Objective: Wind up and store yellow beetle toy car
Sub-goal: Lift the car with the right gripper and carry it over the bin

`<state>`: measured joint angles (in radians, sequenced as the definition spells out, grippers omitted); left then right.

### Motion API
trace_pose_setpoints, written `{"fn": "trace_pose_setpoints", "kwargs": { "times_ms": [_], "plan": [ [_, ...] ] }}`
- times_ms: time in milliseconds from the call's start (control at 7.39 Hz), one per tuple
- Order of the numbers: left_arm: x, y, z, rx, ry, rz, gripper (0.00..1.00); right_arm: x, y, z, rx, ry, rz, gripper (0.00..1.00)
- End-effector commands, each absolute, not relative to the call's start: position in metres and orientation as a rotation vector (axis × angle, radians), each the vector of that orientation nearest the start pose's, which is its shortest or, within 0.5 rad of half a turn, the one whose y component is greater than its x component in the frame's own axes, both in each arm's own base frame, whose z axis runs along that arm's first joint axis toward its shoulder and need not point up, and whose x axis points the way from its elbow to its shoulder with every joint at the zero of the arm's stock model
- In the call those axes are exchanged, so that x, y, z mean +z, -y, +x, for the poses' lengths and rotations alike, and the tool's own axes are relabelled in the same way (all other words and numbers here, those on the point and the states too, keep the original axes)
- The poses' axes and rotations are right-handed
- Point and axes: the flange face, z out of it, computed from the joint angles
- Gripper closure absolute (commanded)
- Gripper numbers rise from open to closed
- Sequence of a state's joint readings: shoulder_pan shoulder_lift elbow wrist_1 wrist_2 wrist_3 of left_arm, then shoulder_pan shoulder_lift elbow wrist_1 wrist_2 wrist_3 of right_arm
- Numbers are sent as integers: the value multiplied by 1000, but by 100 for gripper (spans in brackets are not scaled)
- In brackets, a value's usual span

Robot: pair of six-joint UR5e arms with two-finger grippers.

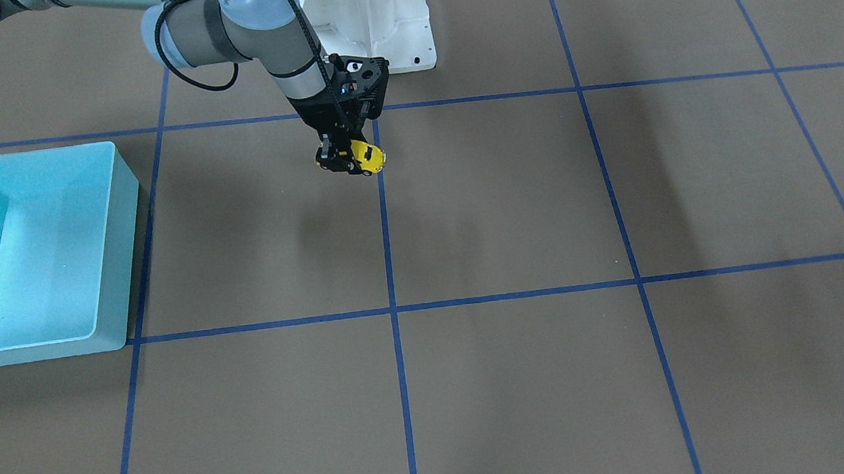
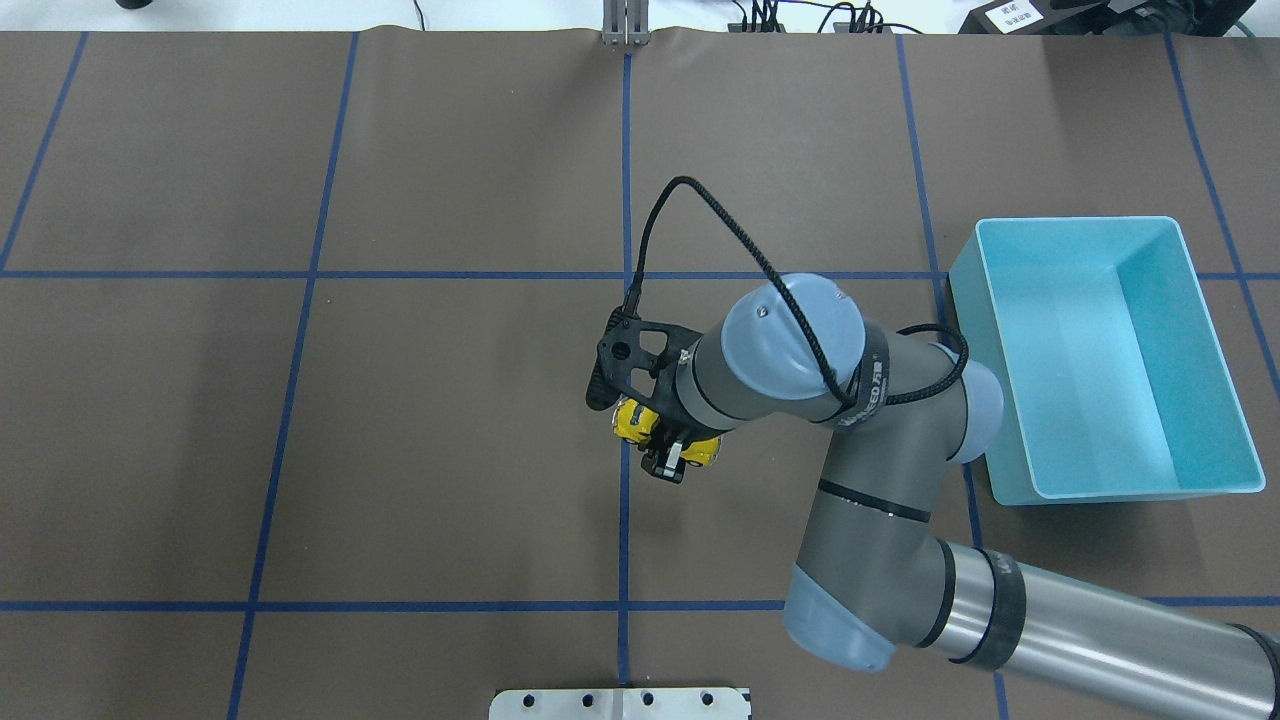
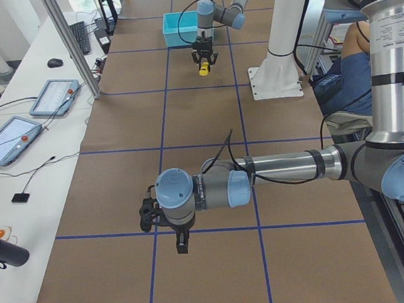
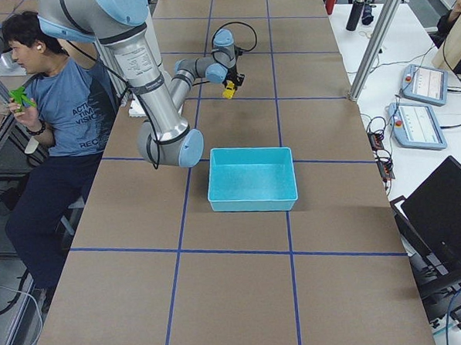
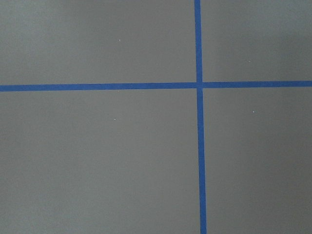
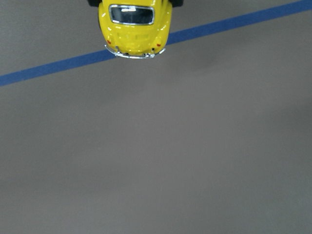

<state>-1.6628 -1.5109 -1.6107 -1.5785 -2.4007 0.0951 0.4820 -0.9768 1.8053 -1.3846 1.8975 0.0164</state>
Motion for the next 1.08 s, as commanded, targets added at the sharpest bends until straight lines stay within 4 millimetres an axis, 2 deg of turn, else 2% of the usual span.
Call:
{"fn": "trace_pose_setpoints", "kwargs": {
  "times_ms": [0, 135, 270, 406, 541, 676, 811, 947],
  "plan": [
    [663, 458, -102, -2, -827, 66, 0, 173, 453, -403, -1115, 835, 759, 100],
    [663, 458, -102, -1, -827, 65, 0, 177, 472, -338, -1116, 832, 765, 100],
    [663, 458, -102, -1, -827, 65, 0, 191, 475, -276, -1140, 809, 774, 100],
    [663, 458, -102, -1, -827, 65, 0, 214, 472, -219, -1170, 786, 765, 100],
    [663, 458, -102, -2, -827, 65, 0, 249, 472, -174, -1194, 784, 761, 100],
    [663, 458, -102, -2, -827, 65, 0, 291, 459, -136, -1231, 770, 758, 100],
    [663, 458, -102, -2, -827, 65, 0, 335, 446, -117, -1308, 770, 747, 100],
    [663, 458, -102, -2, -827, 65, 0, 366, 439, -114, -1346, 757, 724, 100]
  ]
}}
